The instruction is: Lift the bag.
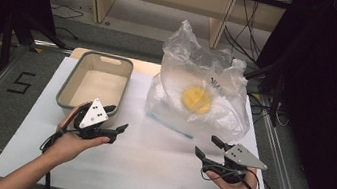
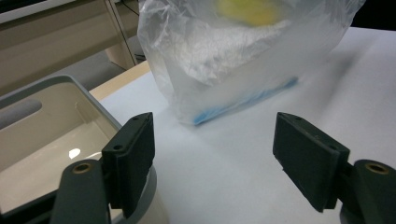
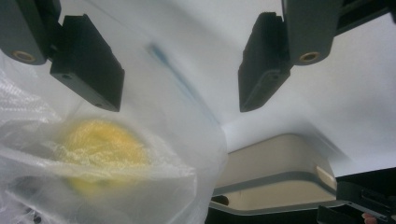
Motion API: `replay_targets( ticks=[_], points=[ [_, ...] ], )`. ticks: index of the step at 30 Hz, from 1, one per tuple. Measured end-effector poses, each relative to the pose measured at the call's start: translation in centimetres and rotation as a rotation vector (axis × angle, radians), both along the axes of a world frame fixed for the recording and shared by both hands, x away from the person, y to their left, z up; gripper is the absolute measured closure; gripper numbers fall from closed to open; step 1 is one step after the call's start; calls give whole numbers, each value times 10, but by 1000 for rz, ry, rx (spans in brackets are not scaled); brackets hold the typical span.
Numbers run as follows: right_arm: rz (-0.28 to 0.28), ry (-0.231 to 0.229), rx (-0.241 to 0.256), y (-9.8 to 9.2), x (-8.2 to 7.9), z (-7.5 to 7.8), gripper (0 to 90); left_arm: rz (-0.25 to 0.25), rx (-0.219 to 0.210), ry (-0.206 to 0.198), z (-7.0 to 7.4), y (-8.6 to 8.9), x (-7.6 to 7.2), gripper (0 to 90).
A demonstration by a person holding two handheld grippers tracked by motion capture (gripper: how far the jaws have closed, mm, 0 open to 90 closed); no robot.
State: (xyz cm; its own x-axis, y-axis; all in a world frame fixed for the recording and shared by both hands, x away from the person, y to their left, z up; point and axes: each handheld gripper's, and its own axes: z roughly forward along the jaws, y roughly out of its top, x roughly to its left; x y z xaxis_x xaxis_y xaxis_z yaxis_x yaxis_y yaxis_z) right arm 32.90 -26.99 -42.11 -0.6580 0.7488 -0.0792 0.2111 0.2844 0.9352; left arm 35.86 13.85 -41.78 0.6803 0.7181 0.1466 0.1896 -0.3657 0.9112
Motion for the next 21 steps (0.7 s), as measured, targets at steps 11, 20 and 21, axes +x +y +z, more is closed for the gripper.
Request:
replay_targets(
  ticks=[11,20,21],
  points=[
    [15,40,-10,-2,-10,-14,325,0,5,24,-12,9,-10,290],
    [24,59,-10,-3,-15,-22,329,5,4,31,-20,13,-15,289],
    [23,58,-9,-3,-16,-23,329,9,4,31,-21,13,-15,289]
  ],
)
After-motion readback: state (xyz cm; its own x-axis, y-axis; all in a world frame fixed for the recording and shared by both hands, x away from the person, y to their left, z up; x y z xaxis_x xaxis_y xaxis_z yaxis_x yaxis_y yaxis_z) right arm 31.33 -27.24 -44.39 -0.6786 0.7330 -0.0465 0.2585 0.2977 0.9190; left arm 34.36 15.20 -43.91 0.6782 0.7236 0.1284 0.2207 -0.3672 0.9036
